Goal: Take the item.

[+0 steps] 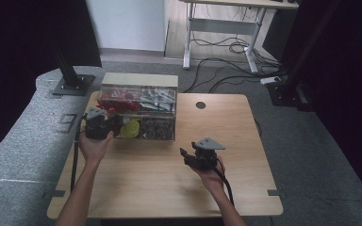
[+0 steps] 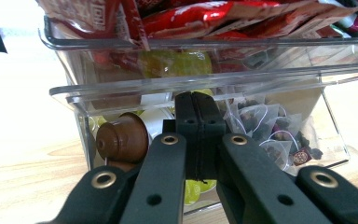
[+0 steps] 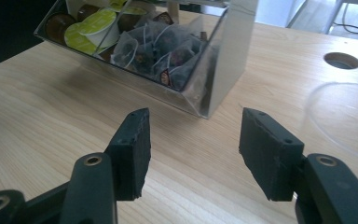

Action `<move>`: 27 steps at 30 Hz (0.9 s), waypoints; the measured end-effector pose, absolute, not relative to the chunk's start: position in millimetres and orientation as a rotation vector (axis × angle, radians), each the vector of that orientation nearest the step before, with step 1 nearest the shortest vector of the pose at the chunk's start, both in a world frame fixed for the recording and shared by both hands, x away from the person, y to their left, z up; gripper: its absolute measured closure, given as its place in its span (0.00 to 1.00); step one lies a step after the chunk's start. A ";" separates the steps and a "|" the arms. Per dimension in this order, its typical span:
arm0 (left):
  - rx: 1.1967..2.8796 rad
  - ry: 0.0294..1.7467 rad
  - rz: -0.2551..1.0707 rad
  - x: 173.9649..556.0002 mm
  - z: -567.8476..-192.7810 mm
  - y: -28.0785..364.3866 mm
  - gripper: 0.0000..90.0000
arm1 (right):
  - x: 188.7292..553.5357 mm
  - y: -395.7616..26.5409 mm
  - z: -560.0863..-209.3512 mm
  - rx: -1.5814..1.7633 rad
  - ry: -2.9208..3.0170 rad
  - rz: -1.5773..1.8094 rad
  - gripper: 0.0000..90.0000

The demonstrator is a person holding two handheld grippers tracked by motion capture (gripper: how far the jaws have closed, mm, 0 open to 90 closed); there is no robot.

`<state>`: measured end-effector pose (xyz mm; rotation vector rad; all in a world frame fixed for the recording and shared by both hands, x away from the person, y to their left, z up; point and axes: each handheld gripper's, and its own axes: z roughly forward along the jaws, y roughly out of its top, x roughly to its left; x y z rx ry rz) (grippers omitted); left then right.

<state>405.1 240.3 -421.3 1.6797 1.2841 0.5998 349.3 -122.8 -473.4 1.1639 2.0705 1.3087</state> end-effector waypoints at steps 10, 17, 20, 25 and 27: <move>1.693 1.284 0.593 407.1 -421.6 236.3 1.00 | 363.5 -103.2 -470.5 1.145 2.101 1.322 0.50; 1.690 1.286 0.585 407.9 -421.9 236.5 1.00 | 373.3 -90.4 -469.8 1.128 2.113 1.326 0.51; 1.692 1.286 0.585 407.9 -421.7 236.4 1.00 | 379.1 -84.6 -468.0 1.120 2.115 1.334 0.51; 1.693 1.288 0.582 407.9 -421.4 236.6 1.00 | 383.0 -79.3 -465.5 1.111 2.112 1.340 0.52; 1.691 1.287 0.582 407.8 -421.2 236.6 1.00 | 384.9 -76.8 -465.6 1.114 2.113 1.345 0.52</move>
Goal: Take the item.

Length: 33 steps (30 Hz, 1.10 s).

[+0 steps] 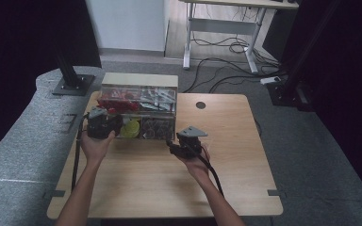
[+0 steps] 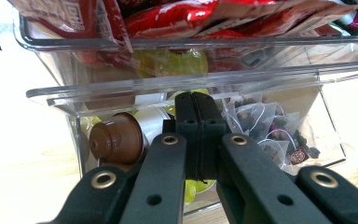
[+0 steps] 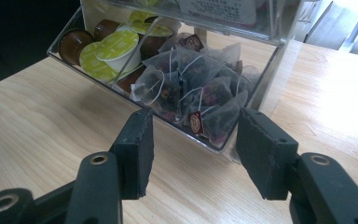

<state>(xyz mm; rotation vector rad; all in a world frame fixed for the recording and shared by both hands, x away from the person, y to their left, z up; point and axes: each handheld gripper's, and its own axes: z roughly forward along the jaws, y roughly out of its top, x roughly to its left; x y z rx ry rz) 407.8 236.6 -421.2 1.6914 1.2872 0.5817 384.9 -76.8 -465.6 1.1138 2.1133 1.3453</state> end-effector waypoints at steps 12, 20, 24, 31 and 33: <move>1.694 1.289 0.584 408.2 -421.8 235.5 1.00 | 395.0 -54.3 -472.6 1.113 2.143 1.347 0.53; 1.701 1.290 0.583 408.8 -421.5 234.0 1.00 | 400.4 -41.0 -472.4 1.081 2.149 1.353 0.53; 1.705 1.288 0.584 409.3 -420.5 232.5 1.00 | 402.3 -38.6 -471.8 1.078 2.147 1.352 0.53; 1.703 1.287 0.580 409.4 -420.8 232.0 1.00 | 406.2 -32.5 -472.2 1.067 2.153 1.362 0.53; 1.703 1.287 0.578 409.4 -420.8 232.1 1.00 | 407.7 -30.0 -473.3 1.068 2.159 1.363 0.53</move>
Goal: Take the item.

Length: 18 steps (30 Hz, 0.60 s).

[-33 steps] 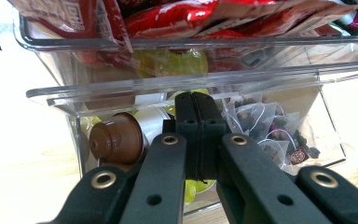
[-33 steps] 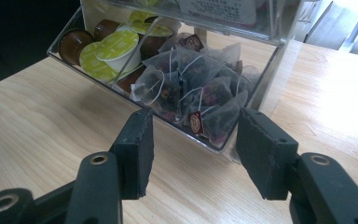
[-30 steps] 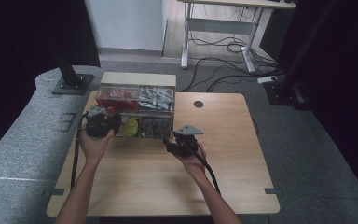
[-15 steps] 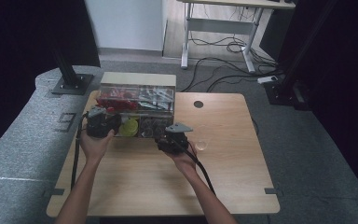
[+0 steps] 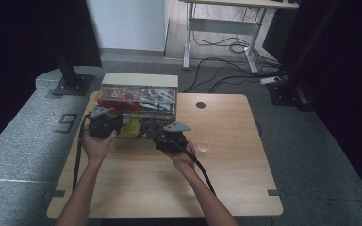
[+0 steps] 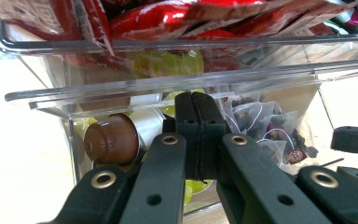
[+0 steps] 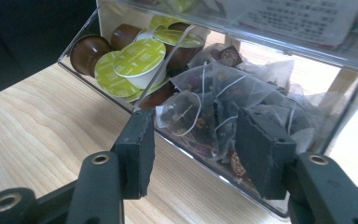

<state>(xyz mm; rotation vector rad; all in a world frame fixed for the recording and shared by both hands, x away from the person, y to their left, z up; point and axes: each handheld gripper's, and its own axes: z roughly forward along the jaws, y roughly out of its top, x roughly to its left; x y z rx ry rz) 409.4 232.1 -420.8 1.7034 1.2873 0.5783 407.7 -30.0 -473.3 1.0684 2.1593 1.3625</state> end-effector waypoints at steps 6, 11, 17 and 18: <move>1.704 1.286 0.577 409.6 -420.9 232.2 1.00 | 411.5 -24.1 -476.1 1.071 2.168 1.356 0.53; 1.704 1.285 0.573 410.0 -421.6 231.4 1.00 | 414.3 -21.1 -478.5 1.084 2.168 1.357 0.53; 1.705 1.282 0.570 410.3 -421.6 232.0 1.00 | 418.6 -18.3 -481.2 1.102 2.166 1.363 0.54; 1.705 1.282 0.570 410.3 -421.5 232.0 1.00 | 420.5 -16.4 -482.9 1.103 2.165 1.364 0.55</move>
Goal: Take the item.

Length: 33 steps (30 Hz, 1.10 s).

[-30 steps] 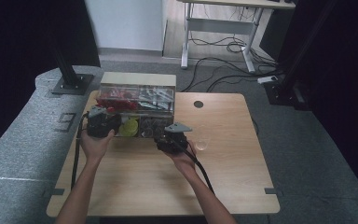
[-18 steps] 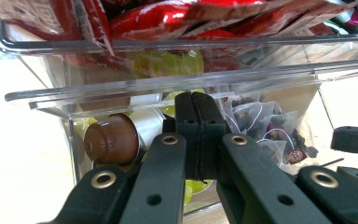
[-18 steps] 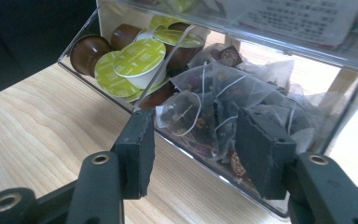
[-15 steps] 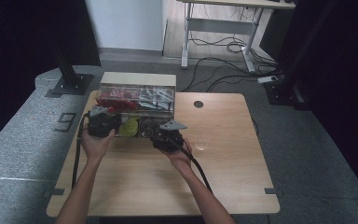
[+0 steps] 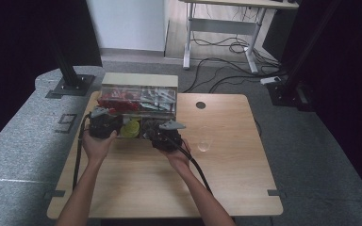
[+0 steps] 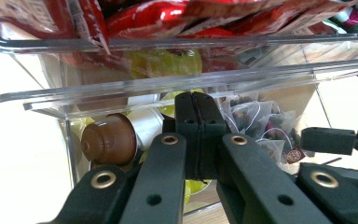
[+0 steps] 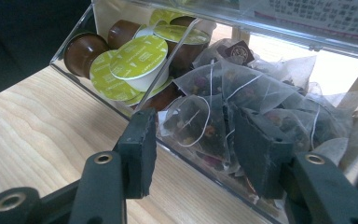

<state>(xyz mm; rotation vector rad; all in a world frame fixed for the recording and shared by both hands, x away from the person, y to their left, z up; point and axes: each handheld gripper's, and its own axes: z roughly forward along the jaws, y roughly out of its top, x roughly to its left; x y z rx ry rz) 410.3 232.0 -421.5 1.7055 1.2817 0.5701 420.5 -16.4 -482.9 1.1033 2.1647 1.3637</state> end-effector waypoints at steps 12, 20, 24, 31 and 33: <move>1.705 1.282 0.572 409.8 -421.6 231.7 1.00 | 429.1 -8.3 -490.3 1.131 2.138 1.377 0.57; 1.708 1.282 0.576 409.7 -422.4 231.7 1.00 | 434.4 -5.4 -492.3 1.142 2.142 1.389 0.66; 1.707 1.283 0.575 409.9 -422.5 232.1 1.00 | 436.4 -5.5 -492.9 1.135 2.150 1.397 0.71; 1.706 1.283 0.573 410.0 -423.7 232.1 1.00 | 440.0 -2.2 -494.0 1.105 2.183 1.410 0.89; 1.705 1.284 0.574 409.9 -423.8 232.3 1.00 | 440.3 -2.0 -494.3 1.094 2.188 1.410 0.95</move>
